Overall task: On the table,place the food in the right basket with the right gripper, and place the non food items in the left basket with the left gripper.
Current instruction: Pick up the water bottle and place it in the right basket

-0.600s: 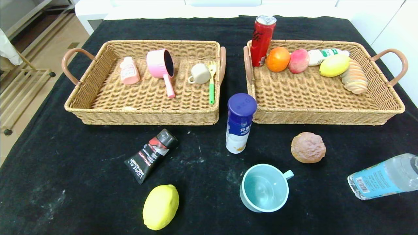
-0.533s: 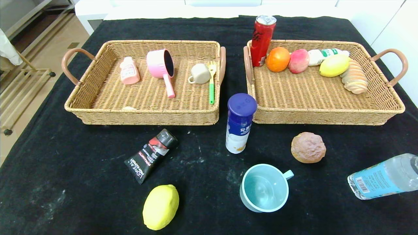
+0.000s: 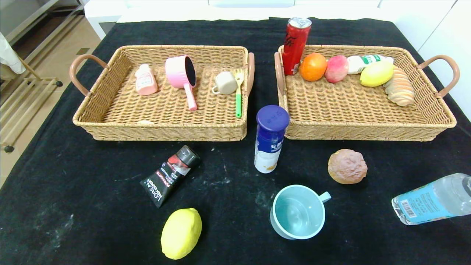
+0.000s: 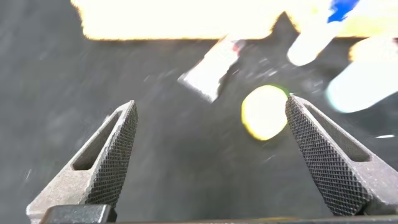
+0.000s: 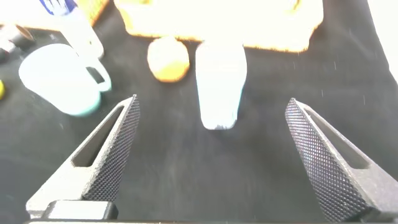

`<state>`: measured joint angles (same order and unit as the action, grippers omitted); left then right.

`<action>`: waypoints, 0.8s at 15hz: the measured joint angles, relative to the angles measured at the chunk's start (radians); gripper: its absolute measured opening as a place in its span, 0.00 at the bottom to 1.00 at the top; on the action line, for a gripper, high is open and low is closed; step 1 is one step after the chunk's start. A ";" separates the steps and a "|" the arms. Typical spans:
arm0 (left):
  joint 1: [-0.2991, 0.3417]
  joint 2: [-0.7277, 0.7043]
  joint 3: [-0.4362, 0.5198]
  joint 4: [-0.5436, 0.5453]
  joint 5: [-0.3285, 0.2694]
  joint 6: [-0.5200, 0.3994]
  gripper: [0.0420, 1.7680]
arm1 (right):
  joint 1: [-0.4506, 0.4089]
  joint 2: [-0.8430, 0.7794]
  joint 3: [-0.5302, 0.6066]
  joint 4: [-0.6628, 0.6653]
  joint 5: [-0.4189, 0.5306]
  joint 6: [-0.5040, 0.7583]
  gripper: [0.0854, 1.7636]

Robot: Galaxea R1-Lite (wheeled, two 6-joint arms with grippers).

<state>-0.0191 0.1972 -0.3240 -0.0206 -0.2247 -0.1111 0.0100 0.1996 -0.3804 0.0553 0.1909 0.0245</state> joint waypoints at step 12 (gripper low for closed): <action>-0.373 0.583 -0.315 -0.111 -0.153 0.046 0.97 | 0.024 0.411 -0.279 -0.057 0.307 -0.054 0.97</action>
<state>-0.3923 0.7806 -0.6387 -0.1321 -0.3777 -0.0653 0.0336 0.6109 -0.6596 -0.0017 0.4983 -0.0298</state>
